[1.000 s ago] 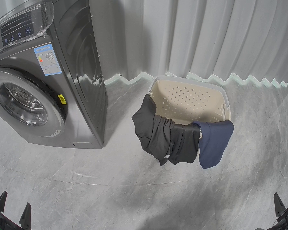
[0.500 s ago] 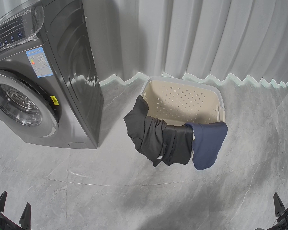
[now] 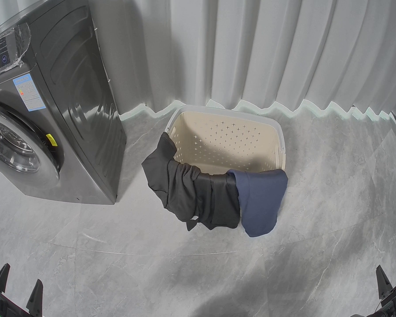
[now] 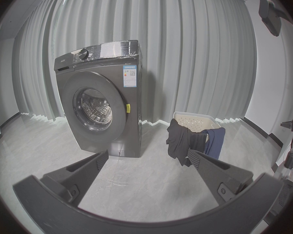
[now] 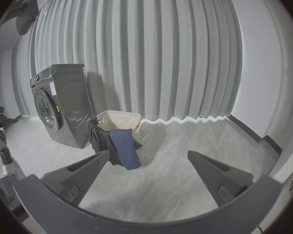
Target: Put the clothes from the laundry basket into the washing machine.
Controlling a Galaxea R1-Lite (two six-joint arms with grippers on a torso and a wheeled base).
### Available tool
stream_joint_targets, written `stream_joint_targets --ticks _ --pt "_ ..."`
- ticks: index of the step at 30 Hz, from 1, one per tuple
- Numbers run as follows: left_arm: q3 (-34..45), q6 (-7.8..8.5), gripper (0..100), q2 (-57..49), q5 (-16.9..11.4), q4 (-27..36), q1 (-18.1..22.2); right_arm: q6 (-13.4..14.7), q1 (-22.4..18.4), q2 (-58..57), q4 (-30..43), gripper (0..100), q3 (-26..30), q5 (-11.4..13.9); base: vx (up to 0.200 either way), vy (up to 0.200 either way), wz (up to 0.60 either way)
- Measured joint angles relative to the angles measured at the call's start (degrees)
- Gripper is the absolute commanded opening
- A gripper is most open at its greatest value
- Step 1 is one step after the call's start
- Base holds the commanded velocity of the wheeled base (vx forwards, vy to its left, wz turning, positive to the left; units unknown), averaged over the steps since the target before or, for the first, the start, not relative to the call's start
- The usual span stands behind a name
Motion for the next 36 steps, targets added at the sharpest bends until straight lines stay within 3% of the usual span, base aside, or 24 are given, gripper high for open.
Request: stream_joint_targets --ticks 4,12,22,28,36 --pt "0.0 0.0 100 0.0 0.0 0.0 0.0 0.0 0.0 0.0 0.0 100 0.0 0.0 0.0 0.0 0.0" --pt "0.0 -0.07 100 0.0 0.0 0.0 0.0 0.0 0.0 0.0 0.0 100 0.0 0.0 0.2 0.0 0.0" --pt "0.0 -0.11 100 0.0 0.0 0.0 0.0 0.0 -0.1 0.0 0.0 100 0.0 0.0 0.0 0.0 0.0" --pt "0.0 -0.16 100 0.0 0.0 0.0 0.0 0.0 -0.1 0.0 0.0 100 0.0 0.0 0.2 0.0 0.0" --pt "0.0 -0.05 100 0.0 0.0 0.0 0.0 0.0 -0.1 0.0 0.0 100 0.0 -0.1 0.0 0.0 0.0"
